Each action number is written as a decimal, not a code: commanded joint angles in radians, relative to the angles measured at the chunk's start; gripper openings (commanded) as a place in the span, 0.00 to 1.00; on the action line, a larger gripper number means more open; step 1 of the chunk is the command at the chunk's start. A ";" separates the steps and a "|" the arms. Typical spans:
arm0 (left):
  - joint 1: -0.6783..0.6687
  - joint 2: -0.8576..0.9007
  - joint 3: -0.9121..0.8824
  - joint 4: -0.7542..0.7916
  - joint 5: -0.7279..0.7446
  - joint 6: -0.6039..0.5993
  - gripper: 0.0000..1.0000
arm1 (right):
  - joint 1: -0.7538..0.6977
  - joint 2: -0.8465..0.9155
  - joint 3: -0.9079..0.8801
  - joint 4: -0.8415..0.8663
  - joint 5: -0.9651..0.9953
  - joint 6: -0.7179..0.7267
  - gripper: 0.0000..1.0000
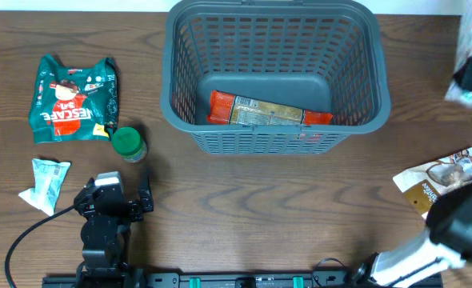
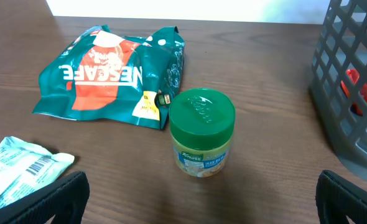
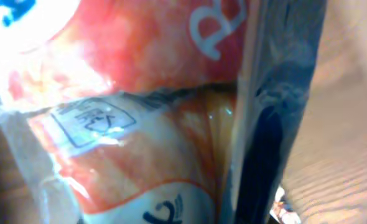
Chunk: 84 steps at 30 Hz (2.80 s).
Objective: Pack container
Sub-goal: 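Lift the tissue multipack with the right gripper over the basket, then lower the tissues onto the spaghetti and release the right gripper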
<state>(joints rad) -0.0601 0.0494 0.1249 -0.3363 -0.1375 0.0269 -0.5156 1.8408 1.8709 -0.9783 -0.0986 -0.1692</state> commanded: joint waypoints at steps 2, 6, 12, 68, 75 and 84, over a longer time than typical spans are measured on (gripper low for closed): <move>-0.002 -0.006 -0.021 -0.006 -0.004 0.003 0.98 | 0.072 -0.229 0.025 0.000 -0.172 -0.089 0.02; -0.002 -0.006 -0.021 -0.006 -0.004 0.003 0.98 | 0.171 -0.372 0.025 -0.010 -0.199 -0.211 0.02; -0.002 -0.006 -0.021 -0.006 -0.004 0.003 0.99 | 0.360 -0.508 0.025 -0.077 -0.253 -0.404 0.01; -0.002 -0.006 -0.021 -0.006 -0.004 0.003 0.99 | 0.758 -0.053 -0.071 -0.330 -0.220 -0.637 0.01; -0.002 -0.006 -0.021 -0.006 -0.004 0.003 0.98 | 0.757 -0.053 -0.074 -0.299 -0.183 -0.577 0.78; -0.002 -0.006 -0.021 -0.006 -0.004 0.003 0.99 | 0.756 -0.058 -0.057 -0.213 -0.063 -0.401 0.99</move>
<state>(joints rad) -0.0601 0.0494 0.1249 -0.3363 -0.1375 0.0269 0.2443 1.7908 1.7924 -1.2163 -0.2455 -0.6949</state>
